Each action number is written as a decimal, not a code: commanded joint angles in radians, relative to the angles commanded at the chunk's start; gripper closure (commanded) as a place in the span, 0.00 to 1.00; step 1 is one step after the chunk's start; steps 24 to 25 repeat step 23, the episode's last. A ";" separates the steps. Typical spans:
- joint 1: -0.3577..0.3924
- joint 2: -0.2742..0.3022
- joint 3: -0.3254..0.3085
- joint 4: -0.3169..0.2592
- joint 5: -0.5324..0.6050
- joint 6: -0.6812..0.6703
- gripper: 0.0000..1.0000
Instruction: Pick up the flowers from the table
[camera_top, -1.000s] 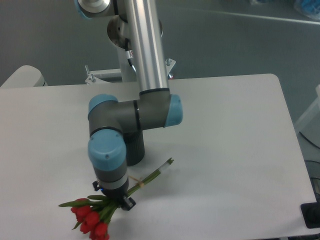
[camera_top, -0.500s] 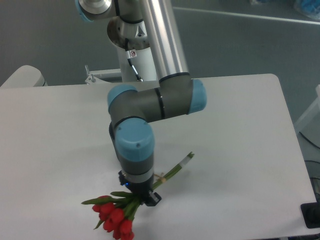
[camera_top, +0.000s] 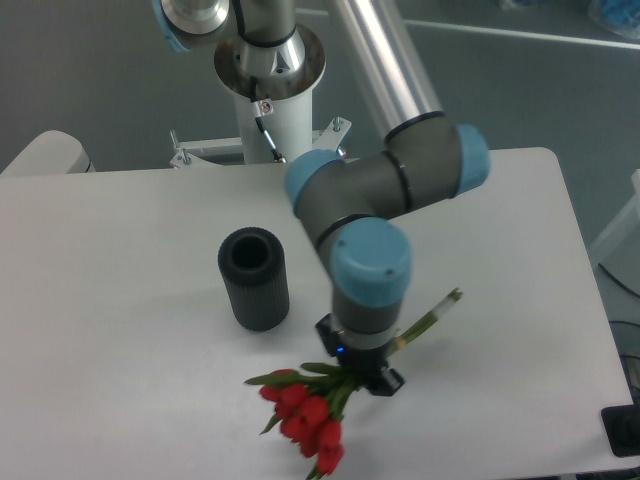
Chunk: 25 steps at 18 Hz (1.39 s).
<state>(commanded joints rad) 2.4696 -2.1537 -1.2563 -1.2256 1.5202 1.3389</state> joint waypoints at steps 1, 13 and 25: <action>0.014 -0.002 0.000 -0.002 0.000 0.023 1.00; 0.086 -0.018 -0.017 -0.020 0.015 0.235 1.00; 0.086 -0.023 -0.025 -0.017 0.017 0.289 1.00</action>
